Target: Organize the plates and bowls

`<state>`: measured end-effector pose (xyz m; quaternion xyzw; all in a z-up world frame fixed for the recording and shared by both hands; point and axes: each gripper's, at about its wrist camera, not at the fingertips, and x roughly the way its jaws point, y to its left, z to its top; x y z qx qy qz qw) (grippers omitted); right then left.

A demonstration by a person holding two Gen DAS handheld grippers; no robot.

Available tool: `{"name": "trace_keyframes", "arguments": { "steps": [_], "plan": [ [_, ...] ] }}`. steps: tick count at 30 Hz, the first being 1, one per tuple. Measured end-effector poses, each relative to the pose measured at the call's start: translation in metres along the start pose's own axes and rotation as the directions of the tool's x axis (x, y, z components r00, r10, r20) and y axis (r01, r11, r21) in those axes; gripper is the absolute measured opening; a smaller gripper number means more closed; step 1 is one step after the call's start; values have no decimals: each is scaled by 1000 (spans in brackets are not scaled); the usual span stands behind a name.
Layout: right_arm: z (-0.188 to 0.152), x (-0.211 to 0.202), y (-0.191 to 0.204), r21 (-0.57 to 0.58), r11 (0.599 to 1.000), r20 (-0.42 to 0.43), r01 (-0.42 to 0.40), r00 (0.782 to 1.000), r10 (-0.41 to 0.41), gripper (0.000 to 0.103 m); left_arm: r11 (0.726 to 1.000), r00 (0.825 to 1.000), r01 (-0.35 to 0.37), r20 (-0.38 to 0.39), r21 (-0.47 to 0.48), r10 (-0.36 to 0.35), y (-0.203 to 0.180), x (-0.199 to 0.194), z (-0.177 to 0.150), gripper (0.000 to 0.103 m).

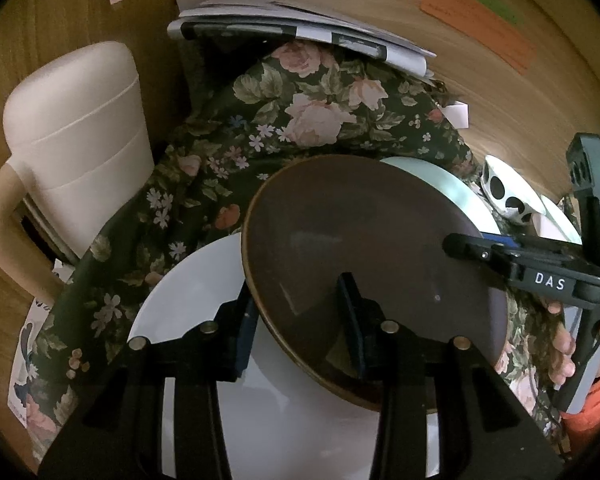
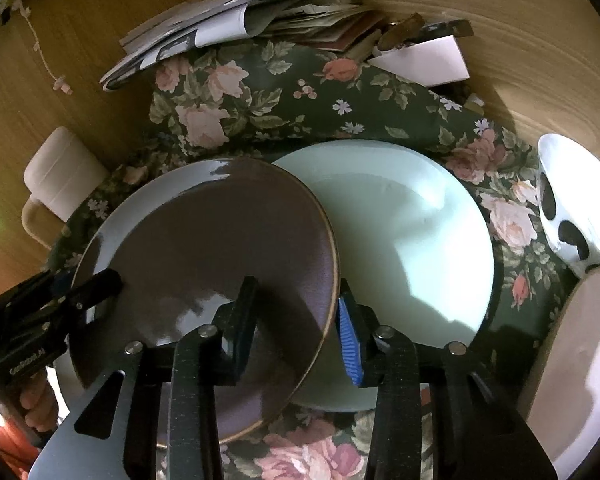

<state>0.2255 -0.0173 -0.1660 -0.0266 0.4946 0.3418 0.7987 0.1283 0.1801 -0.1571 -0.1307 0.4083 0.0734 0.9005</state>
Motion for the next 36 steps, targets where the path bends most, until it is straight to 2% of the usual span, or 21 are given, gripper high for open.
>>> {"name": "trace_keyframes", "arguments": {
  "steps": [18,36],
  "plan": [
    [-33,-52,-4,17,1000,84,22,996,-23,34,999,998,27,60,25,-28,-13,-28,-12,39],
    [-68,-102,0,55,997,161,51,985,-60,34,995,992,65,103,77,-73,-46,-62,-31,39]
  ]
}}
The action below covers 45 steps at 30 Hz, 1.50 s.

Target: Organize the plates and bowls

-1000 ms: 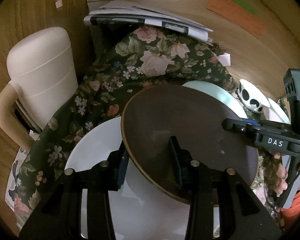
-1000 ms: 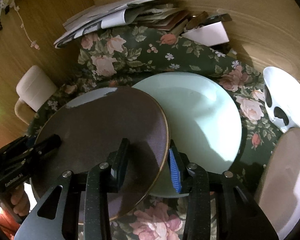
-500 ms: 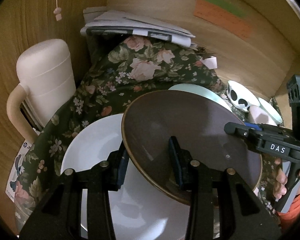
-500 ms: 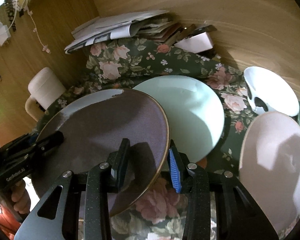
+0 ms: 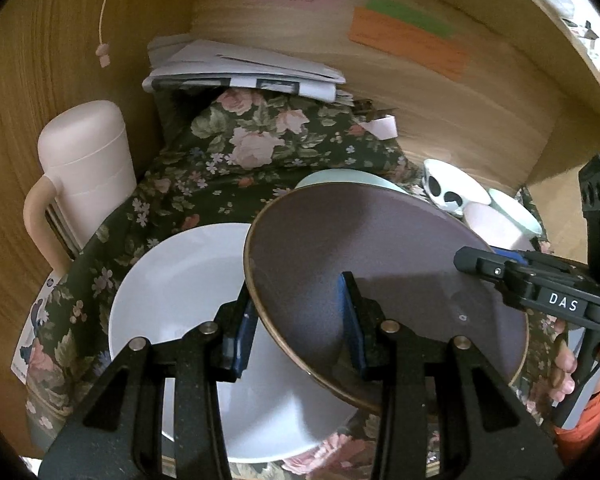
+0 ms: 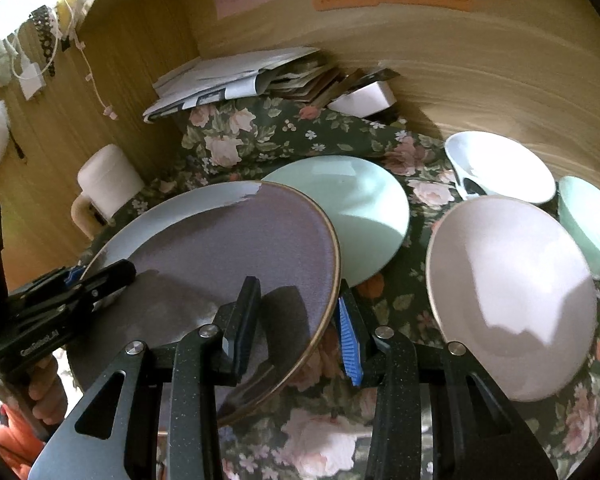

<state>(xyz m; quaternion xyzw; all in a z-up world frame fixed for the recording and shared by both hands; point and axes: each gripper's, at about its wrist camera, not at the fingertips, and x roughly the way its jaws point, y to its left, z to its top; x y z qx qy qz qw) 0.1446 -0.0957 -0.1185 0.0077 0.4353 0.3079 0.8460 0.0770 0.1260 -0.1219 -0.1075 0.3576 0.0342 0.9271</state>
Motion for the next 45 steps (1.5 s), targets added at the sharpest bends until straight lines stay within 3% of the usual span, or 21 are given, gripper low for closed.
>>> {"name": "trace_keyframes", "arguments": {
  "steps": [19,45],
  "plan": [
    [-46,-41,-27,91,996,40,23,999,-26,34,996,998,60,-3,71,-60,-45,-13,-28,39],
    [-91,-43,-68,222,973,-14,66,998,-64,34,984,987,135,-101,113,-124,-79,21,-61,39]
  ]
}}
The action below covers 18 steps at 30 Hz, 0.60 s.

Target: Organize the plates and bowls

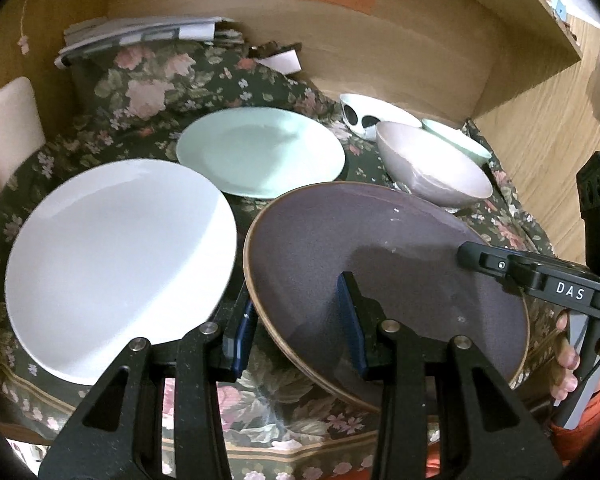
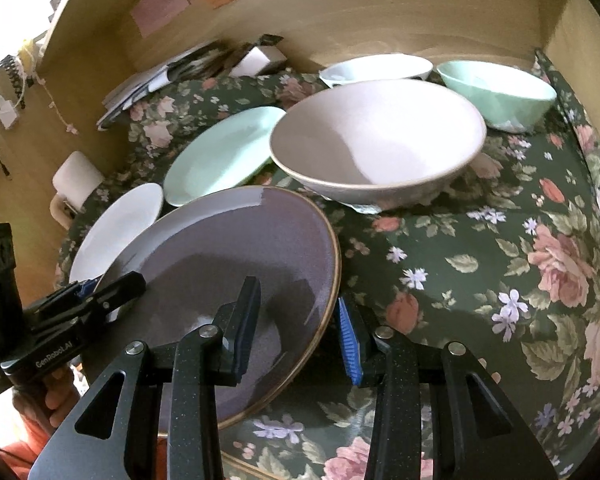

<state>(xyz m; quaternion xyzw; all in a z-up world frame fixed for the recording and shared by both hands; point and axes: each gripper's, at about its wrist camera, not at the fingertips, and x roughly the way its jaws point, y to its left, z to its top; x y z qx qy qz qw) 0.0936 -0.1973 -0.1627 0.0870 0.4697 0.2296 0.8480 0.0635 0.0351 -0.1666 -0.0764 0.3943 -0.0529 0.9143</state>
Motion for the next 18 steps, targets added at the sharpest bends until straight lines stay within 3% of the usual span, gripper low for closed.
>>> {"name": "trace_keyframes", "arguments": {
  "steps": [18],
  "plan": [
    [-4,8,-11,-2,1000,-28,31,999,-31,34,1000,998,30,-46,-2,-30,-4,24,-6,39]
  ]
}}
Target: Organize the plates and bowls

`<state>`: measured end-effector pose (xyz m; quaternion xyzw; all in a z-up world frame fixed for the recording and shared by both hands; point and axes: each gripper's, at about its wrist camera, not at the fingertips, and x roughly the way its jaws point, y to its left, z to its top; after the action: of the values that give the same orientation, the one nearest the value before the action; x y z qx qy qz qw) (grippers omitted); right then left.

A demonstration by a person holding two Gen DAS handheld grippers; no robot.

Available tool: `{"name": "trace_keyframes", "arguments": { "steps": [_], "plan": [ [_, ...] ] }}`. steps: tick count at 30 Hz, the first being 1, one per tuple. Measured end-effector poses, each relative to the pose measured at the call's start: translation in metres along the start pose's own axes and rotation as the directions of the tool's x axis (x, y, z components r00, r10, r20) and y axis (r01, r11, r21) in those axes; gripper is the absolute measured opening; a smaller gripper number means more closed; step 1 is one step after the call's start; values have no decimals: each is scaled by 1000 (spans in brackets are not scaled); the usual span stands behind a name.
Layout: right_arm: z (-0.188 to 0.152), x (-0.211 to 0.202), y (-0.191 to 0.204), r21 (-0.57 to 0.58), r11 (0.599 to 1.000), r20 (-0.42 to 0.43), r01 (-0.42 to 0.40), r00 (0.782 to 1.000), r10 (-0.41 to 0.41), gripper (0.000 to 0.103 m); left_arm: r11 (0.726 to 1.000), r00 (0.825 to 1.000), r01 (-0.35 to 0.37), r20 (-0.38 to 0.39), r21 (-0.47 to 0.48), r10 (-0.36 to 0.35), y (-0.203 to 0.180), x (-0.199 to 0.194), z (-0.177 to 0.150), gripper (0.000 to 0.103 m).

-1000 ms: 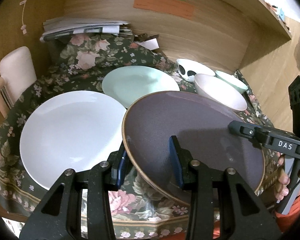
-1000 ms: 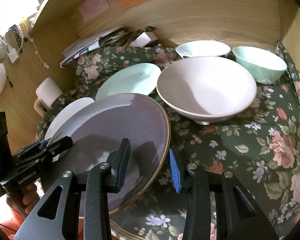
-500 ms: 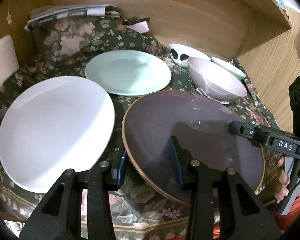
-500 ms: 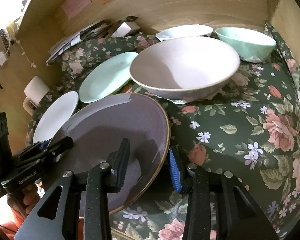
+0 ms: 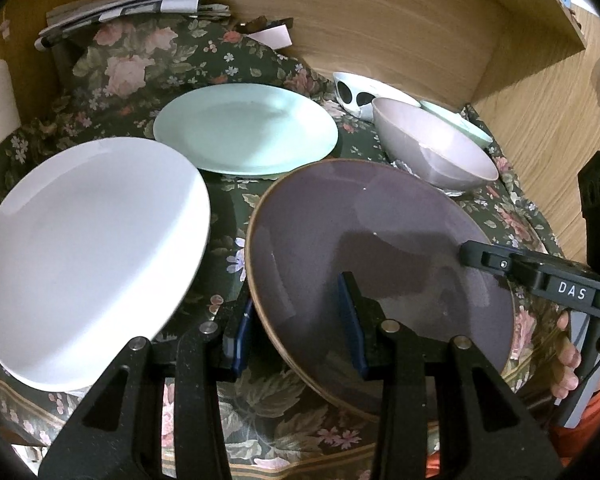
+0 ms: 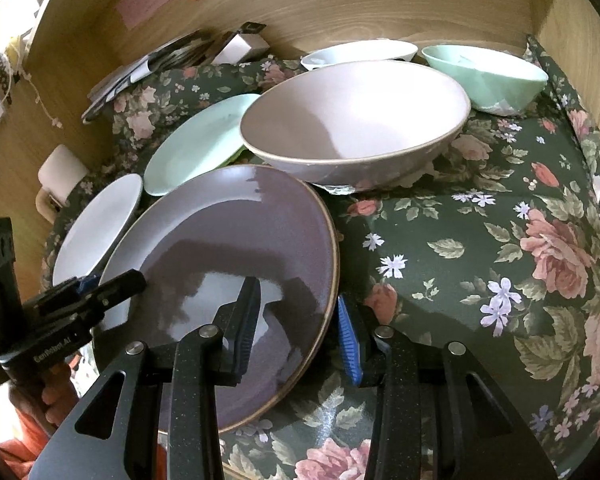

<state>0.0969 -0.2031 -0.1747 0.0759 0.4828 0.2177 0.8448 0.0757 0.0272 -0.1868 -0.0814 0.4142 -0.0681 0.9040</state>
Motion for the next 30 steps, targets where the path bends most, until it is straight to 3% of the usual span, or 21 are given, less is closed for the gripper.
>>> {"name": "trace_keyframes", "arguments": {
  "steps": [4,10,18,25,30],
  "plan": [
    [0,-3,3,-23,999,13,43,999,-43,34,1000,1000,-15,4,7,15,-1,-1,0,39],
    [3,-11,2,-19,998,31,55,998,-54,42,999,999,-39,27,-5,39,3,-7,2,39],
    [17,-32,20,-65,997,103,42,994,-35,54,998,993,-58,104,7,57,7,-30,10,59],
    [32,-36,48,-133,991,140,8,990,10,63,996,979,-87,180,-27,90,24,-56,20,69],
    [42,-32,75,-199,980,145,-16,988,46,65,989,966,-135,215,-54,144,44,-72,25,77]
  ]
}}
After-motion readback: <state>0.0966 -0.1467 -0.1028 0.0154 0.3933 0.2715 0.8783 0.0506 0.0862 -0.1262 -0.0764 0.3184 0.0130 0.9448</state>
